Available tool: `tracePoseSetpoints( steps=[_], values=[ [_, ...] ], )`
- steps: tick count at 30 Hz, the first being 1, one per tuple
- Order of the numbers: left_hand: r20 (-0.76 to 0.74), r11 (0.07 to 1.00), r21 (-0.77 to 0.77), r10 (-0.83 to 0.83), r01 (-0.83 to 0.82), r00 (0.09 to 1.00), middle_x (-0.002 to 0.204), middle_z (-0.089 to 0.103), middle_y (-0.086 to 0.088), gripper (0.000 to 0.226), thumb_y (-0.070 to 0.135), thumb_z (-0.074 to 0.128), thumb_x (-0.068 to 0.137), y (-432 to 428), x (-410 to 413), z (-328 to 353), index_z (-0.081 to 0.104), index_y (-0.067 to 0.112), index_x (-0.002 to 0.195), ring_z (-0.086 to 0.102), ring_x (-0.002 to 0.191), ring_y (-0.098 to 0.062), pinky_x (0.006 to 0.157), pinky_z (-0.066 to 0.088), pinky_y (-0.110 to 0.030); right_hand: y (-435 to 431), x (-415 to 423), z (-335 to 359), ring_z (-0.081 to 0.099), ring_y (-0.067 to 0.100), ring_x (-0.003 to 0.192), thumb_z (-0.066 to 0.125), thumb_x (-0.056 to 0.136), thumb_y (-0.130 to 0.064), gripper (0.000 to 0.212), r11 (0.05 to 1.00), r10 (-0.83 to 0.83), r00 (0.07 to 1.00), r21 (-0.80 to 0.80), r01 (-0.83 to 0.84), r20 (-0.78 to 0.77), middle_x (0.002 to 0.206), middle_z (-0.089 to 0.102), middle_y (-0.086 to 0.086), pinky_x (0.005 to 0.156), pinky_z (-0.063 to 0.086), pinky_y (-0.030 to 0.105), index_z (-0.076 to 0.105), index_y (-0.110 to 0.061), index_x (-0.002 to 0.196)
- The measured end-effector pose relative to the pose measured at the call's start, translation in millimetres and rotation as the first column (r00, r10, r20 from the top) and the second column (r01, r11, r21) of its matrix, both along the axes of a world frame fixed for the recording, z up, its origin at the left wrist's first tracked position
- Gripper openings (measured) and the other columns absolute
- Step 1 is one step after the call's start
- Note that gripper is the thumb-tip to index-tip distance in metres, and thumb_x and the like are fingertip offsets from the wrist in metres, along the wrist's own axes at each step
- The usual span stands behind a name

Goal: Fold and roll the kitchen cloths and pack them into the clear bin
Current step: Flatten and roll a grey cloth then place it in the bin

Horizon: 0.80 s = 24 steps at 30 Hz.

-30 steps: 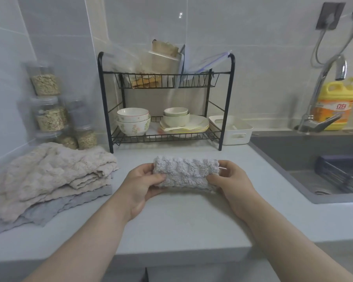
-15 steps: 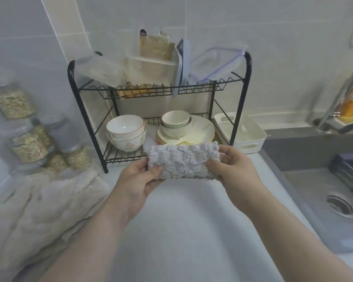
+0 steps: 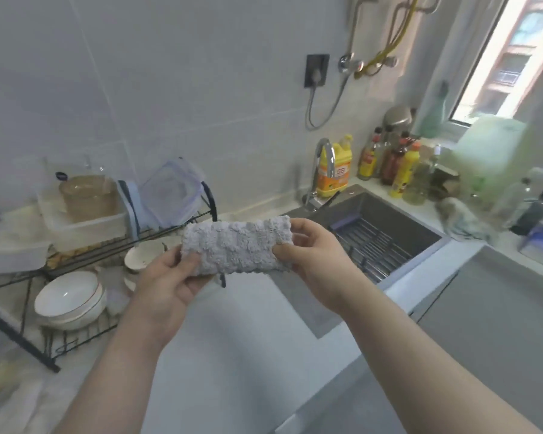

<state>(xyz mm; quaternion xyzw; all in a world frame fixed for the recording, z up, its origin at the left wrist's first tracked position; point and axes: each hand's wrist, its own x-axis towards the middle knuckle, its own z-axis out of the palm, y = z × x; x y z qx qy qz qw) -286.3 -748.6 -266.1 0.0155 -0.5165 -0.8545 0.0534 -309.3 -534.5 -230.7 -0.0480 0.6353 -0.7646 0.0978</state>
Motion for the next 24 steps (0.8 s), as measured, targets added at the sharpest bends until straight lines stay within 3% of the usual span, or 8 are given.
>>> tracePoseSetpoints(
  steps=[3,4,7,9,15,20,24],
  values=[
    [-0.015,0.991,-0.008,-0.136,0.136,0.991,0.094,0.074,-0.007,0.022,0.003,0.053,0.084,56.1,-15.9,19.8,0.066,0.004,0.101,0.071,0.085,-0.016,0.068,0.058,-0.026,61.2,16.5,20.2,0.066,0.021,0.069,0.061,0.082,0.012,0.03,0.992,-0.12,0.992,0.035,0.122,-0.046,0.093,0.065,0.022,0.062,0.056,0.03,0.061,-0.008,0.105],
    [-0.016,0.982,-0.004,-0.189,0.189,0.982,0.094,0.074,-0.008,0.024,-0.001,0.046,0.088,78.8,-19.6,27.1,0.064,0.003,0.103,0.071,0.086,-0.017,0.068,0.058,-0.026,82.7,23.5,23.7,0.067,0.023,0.071,0.064,0.079,0.009,0.031,0.986,-0.163,0.985,0.035,0.165,-0.056,0.095,0.066,0.024,0.062,0.057,0.03,0.061,-0.007,0.105],
    [-0.031,0.941,-0.041,-0.338,0.337,0.941,0.096,0.073,-0.012,0.025,0.0,0.049,0.085,153.7,-31.7,38.9,0.064,0.0,0.105,0.07,0.088,-0.019,0.07,0.058,-0.027,150.8,46.0,30.0,0.067,0.039,0.095,0.068,0.075,0.004,0.035,0.943,-0.332,0.942,0.012,0.333,-0.045,0.106,0.068,0.025,0.09,0.054,0.049,0.062,-0.007,0.107],
    [-0.03,0.904,-0.066,-0.424,0.421,0.905,0.1,0.072,-0.016,0.031,0.004,0.054,0.079,209.0,-37.9,43.5,0.064,-0.001,0.108,0.069,0.09,-0.023,0.074,0.058,-0.029,199.5,60.5,31.2,0.067,0.038,0.095,0.063,0.081,0.011,0.032,0.899,-0.438,0.899,0.008,0.438,-0.027,0.105,0.069,0.023,0.094,0.051,0.052,0.062,-0.006,0.108],
    [0.0,0.779,-0.121,-0.62,0.615,0.785,0.098,0.073,-0.015,0.027,0.0,0.053,0.082,389.7,-51.0,42.5,0.066,0.002,0.105,0.07,0.085,-0.022,0.069,0.058,-0.027,354.5,91.8,22.7,0.068,0.026,0.083,0.057,0.083,0.016,0.034,0.735,-0.678,0.735,-0.04,0.677,-0.016,0.093,0.072,0.013,0.083,0.055,0.038,0.062,-0.006,0.108],
    [0.038,0.69,-0.13,-0.714,0.712,0.699,0.105,0.071,-0.017,0.027,-0.004,0.049,0.09,528.6,-60.1,38.7,0.064,-0.001,0.112,0.069,0.091,-0.023,0.077,0.059,-0.03,476.9,103.3,19.9,0.066,0.024,0.084,0.056,0.083,0.016,0.034,0.652,-0.757,0.654,-0.064,0.755,-0.006,0.091,0.071,0.01,0.086,0.051,0.041,0.061,-0.008,0.107],
    [0.047,0.643,-0.1,-0.759,0.759,0.649,0.101,0.072,-0.014,0.026,-0.005,0.046,0.091,616.8,-63.3,44.1,0.066,-0.001,0.107,0.069,0.088,-0.02,0.074,0.059,-0.027,554.6,108.0,25.1,0.065,0.018,0.077,0.057,0.084,0.015,0.033,0.604,-0.797,0.604,-0.041,0.796,-0.02,0.082,0.071,0.004,0.074,0.05,0.03,0.06,-0.009,0.105]
  ],
)
